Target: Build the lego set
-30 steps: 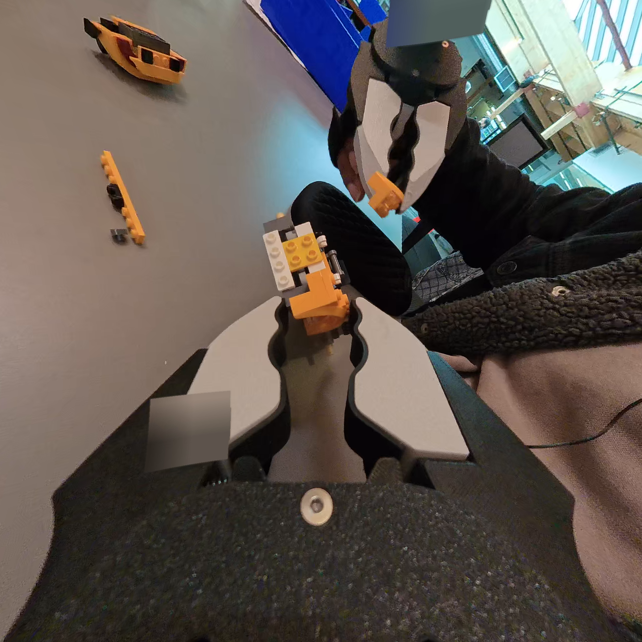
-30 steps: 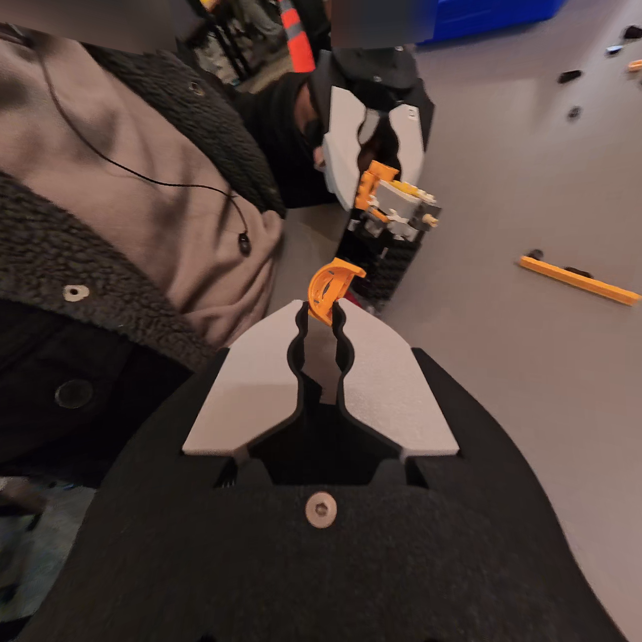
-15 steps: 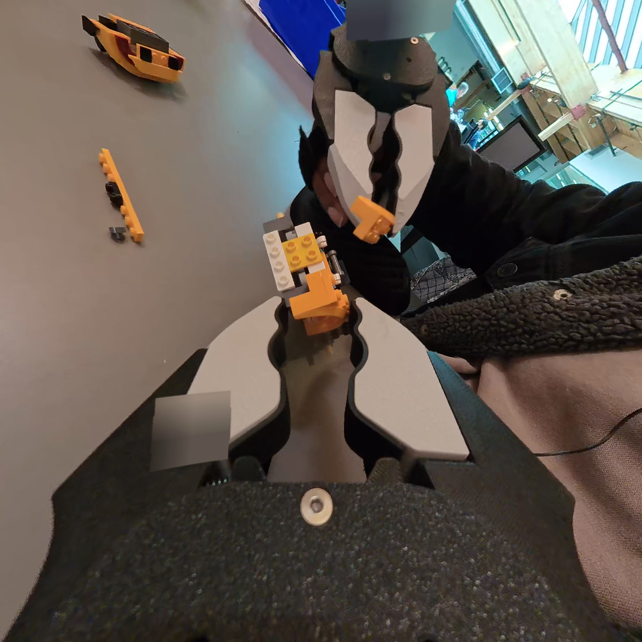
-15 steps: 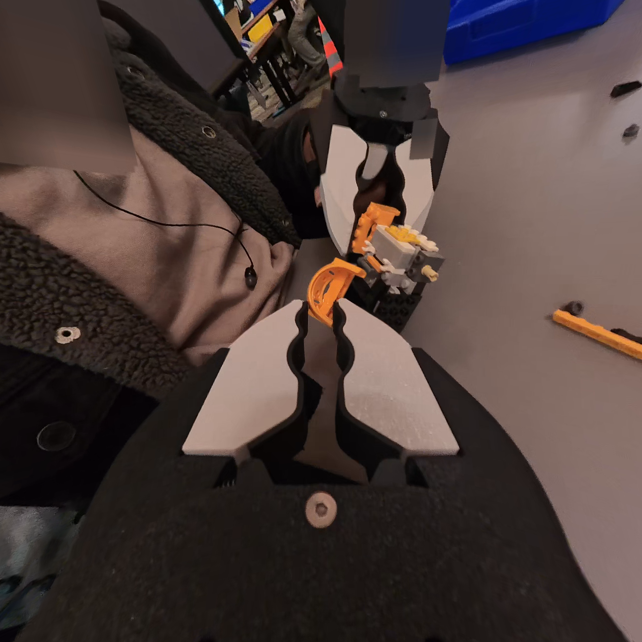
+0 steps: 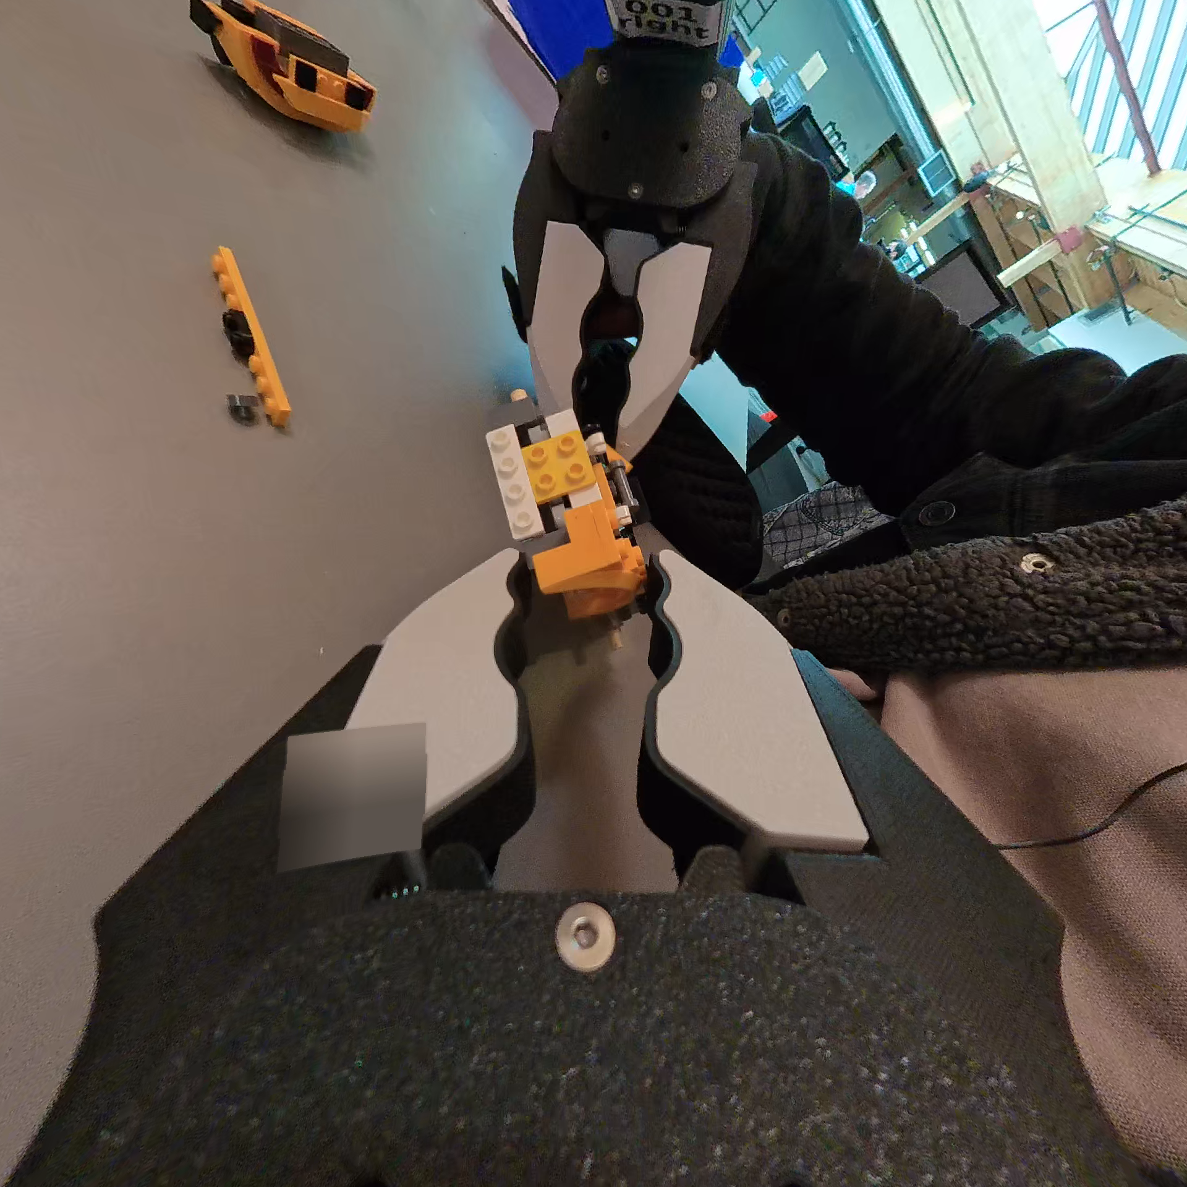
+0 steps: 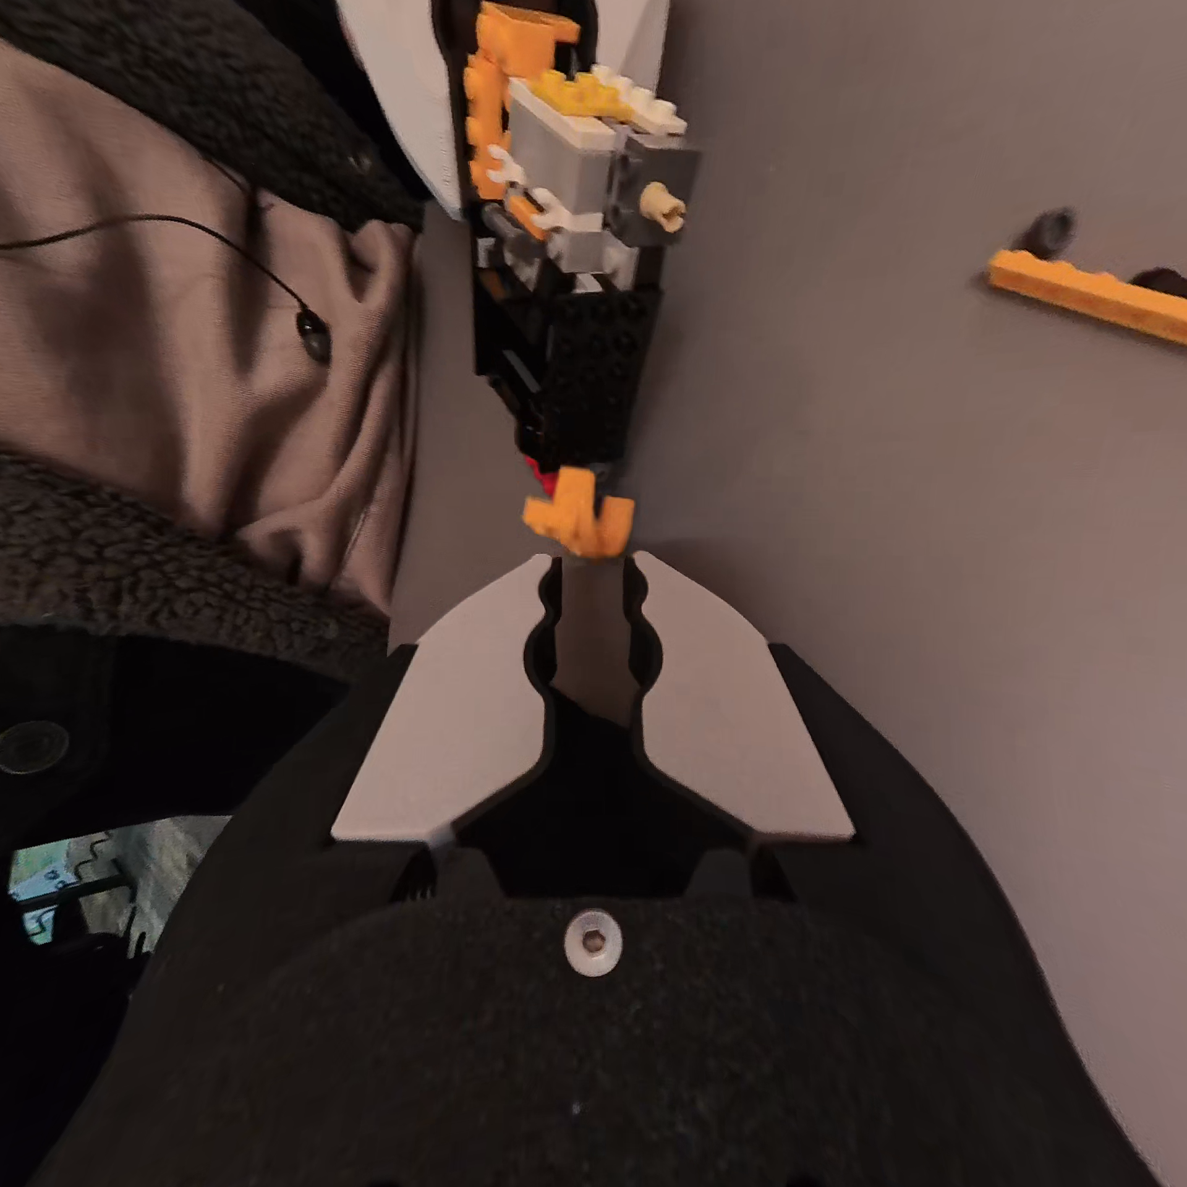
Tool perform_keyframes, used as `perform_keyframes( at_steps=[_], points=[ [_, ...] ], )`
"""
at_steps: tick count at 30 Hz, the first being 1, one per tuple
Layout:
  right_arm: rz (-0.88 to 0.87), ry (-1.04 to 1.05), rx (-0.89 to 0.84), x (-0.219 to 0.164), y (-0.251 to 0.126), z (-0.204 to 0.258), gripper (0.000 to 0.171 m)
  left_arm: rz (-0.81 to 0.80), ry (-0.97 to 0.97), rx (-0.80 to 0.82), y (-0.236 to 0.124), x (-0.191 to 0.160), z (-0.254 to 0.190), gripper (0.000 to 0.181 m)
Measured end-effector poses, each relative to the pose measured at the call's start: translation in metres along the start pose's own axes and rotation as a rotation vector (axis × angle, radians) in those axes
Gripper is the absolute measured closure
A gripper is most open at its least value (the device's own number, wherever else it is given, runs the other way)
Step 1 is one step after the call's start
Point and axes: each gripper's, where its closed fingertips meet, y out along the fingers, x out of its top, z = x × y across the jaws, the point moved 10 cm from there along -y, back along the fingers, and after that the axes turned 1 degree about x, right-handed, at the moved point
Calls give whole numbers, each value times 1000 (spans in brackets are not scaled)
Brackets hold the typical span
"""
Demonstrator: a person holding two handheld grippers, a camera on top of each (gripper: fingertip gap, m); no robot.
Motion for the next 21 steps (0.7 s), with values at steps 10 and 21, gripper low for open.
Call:
perform_keyframes(
  at_steps=[10, 21],
  points=[
    [-12, 59, -171, -4, 1, 4, 153, -4, -10, 3, -1, 0, 1, 147],
    [-241, 372, -367, 3, 20, 10, 151, -10, -17, 0, -2, 0, 2, 148]
  ],
)
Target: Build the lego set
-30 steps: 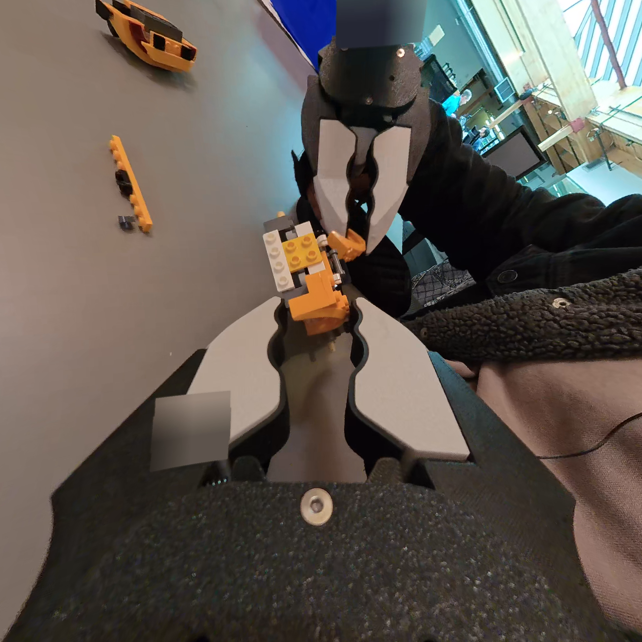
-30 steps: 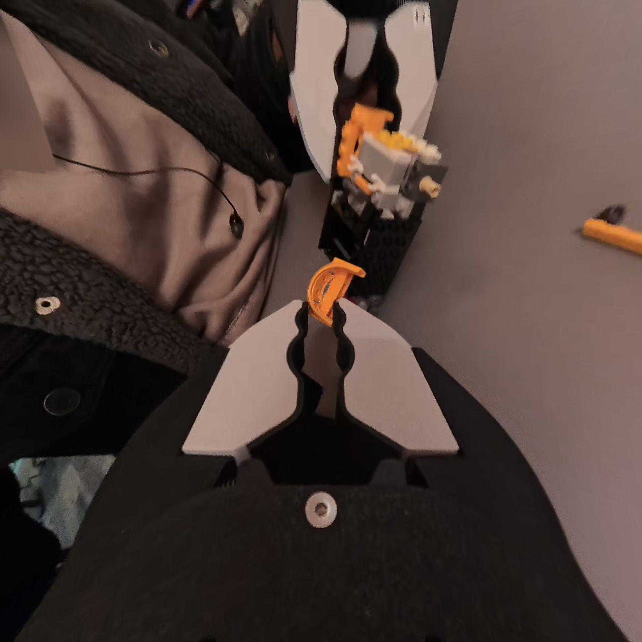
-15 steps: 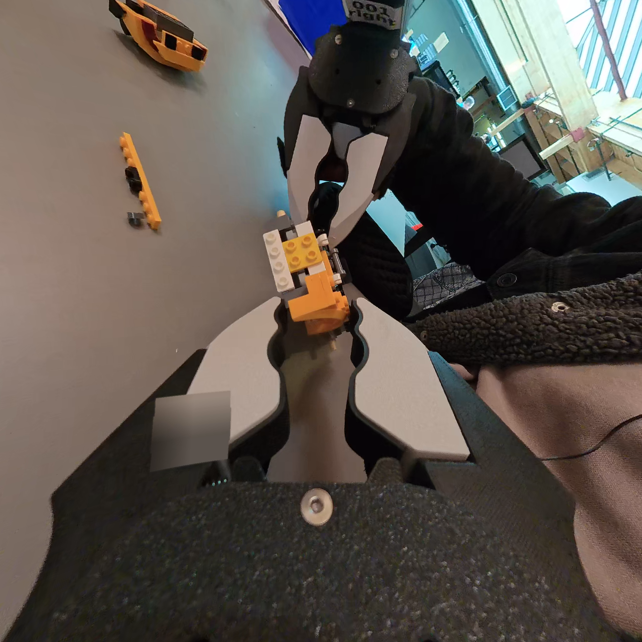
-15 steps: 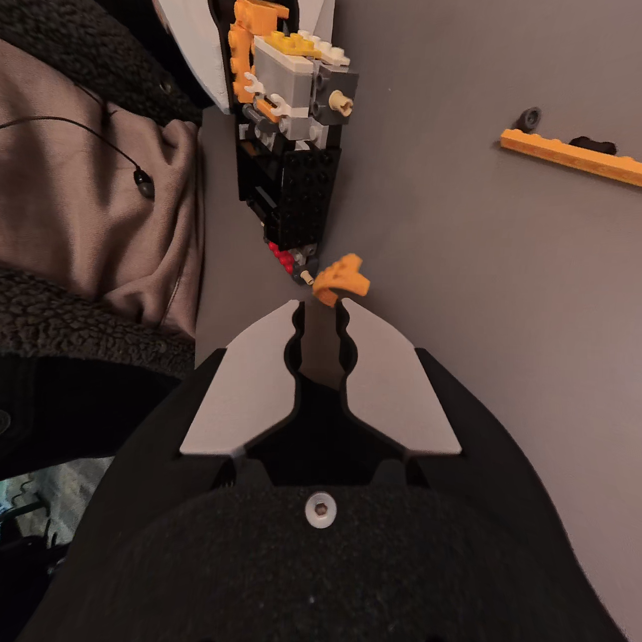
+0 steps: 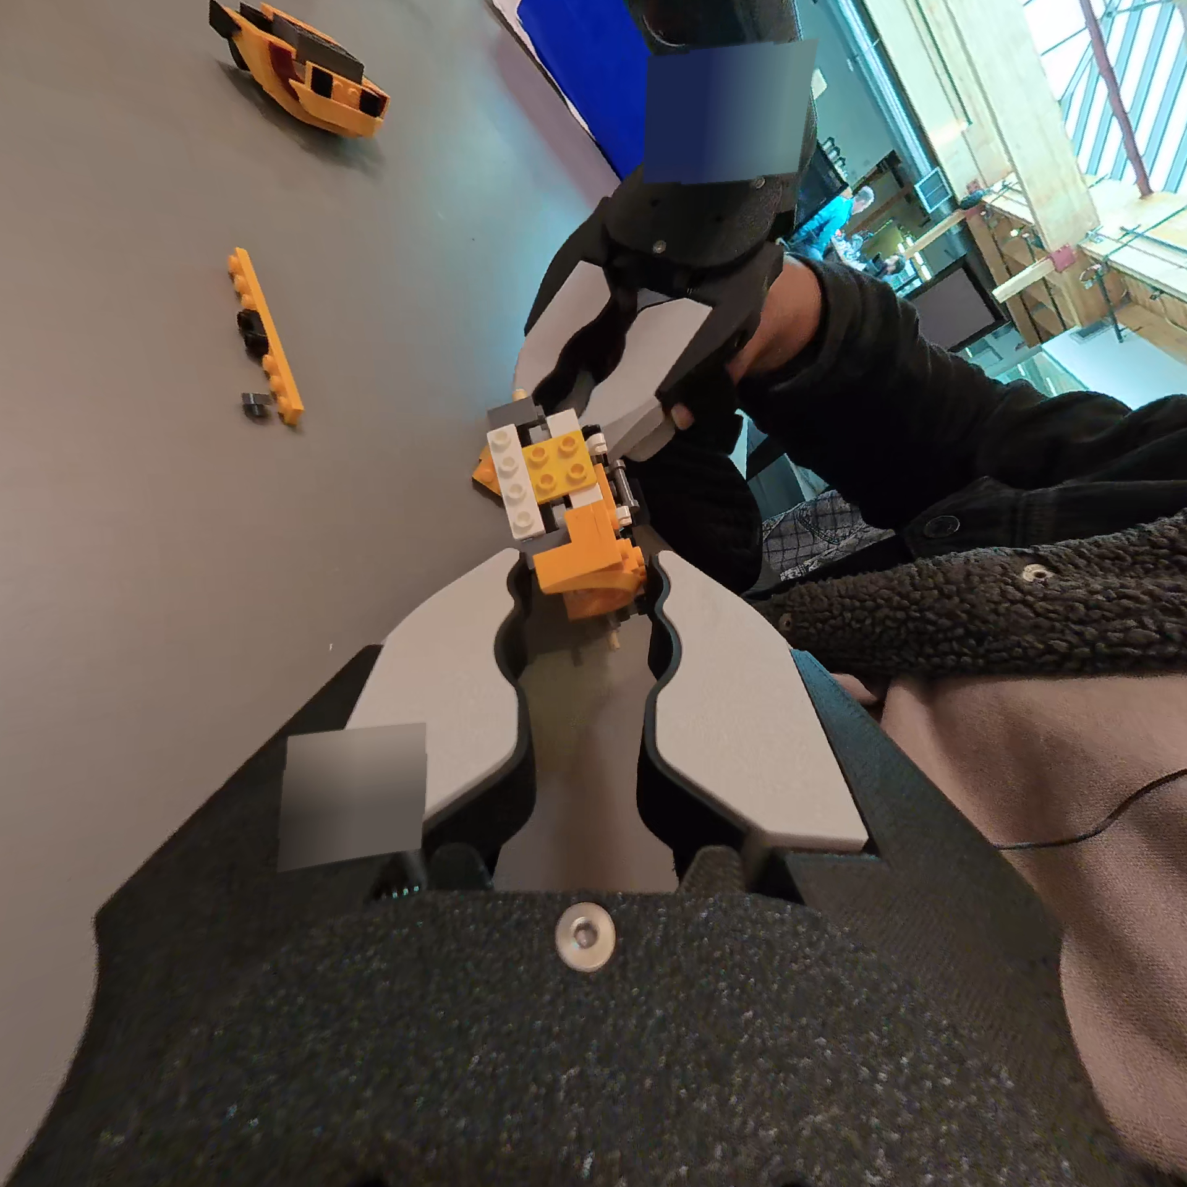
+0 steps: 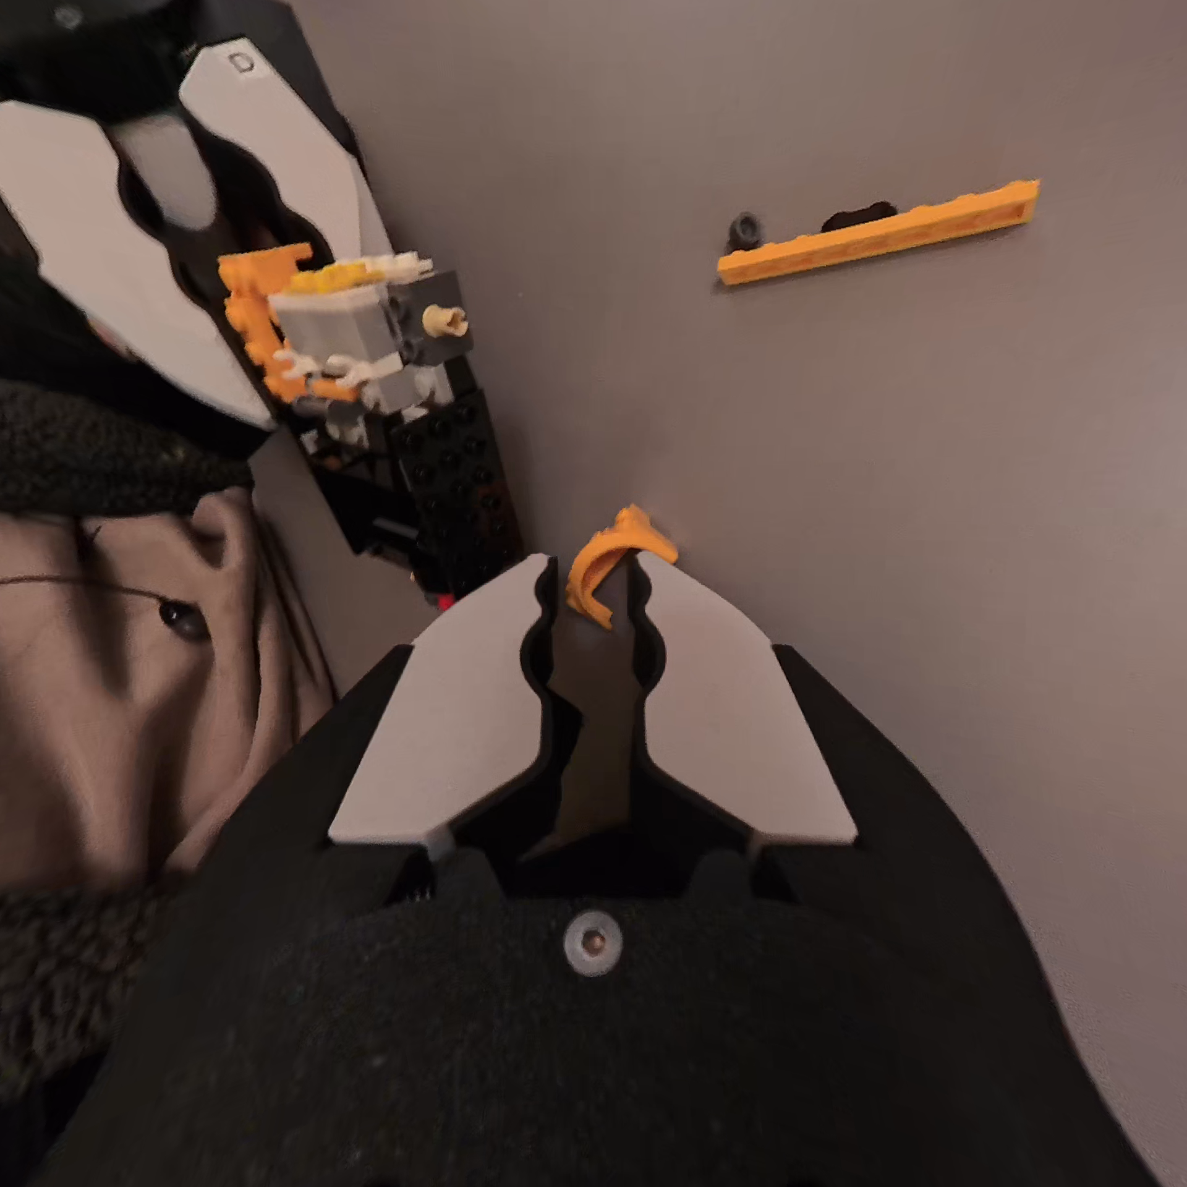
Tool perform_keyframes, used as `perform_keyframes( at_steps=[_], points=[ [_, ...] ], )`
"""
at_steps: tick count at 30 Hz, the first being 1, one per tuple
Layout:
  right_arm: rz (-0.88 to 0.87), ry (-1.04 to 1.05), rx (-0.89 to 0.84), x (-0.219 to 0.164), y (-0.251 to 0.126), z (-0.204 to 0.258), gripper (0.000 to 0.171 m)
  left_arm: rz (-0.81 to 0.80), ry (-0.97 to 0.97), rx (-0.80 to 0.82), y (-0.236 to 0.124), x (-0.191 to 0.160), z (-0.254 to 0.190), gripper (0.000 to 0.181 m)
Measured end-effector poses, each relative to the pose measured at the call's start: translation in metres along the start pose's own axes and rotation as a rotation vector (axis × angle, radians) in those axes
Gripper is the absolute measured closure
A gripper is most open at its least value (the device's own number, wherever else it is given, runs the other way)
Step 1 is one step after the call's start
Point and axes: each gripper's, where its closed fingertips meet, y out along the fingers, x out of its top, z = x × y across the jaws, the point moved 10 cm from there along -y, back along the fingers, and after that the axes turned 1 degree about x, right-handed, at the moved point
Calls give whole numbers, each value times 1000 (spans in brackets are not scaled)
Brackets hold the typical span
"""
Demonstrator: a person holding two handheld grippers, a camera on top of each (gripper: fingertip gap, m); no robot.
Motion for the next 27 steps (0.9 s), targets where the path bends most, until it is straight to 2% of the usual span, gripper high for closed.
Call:
perform_keyframes(
  at_steps=[2, 4, 10, 12, 15, 19, 27],
  points=[
    [-21, -10, -18, 2, 5, 0, 167, -1, 3, 0, 0, 0, 0, 148],
    [-34, -41, -23, 3, 1, -1, 168, -4, 10, -7, -1, 0, -1, 148],
    [-411, -340, 188, 13, -54, 20, 168, 14, 61, -60, 1, -1, -6, 148],
    [-469, -430, 278, 17, -61, 33, 168, 26, 86, -72, 2, -2, -8, 149],
    [-391, -481, 305, 19, -45, 34, 168, 30, 115, -84, 2, -2, -11, 149],
    [-345, -426, 380, 15, -22, 25, 168, 23, 140, -86, 2, -3, -14, 149],
    [-314, -392, 347, 13, -17, 20, 167, 18, 101, -84, 1, -2, -10, 149]
  ],
)
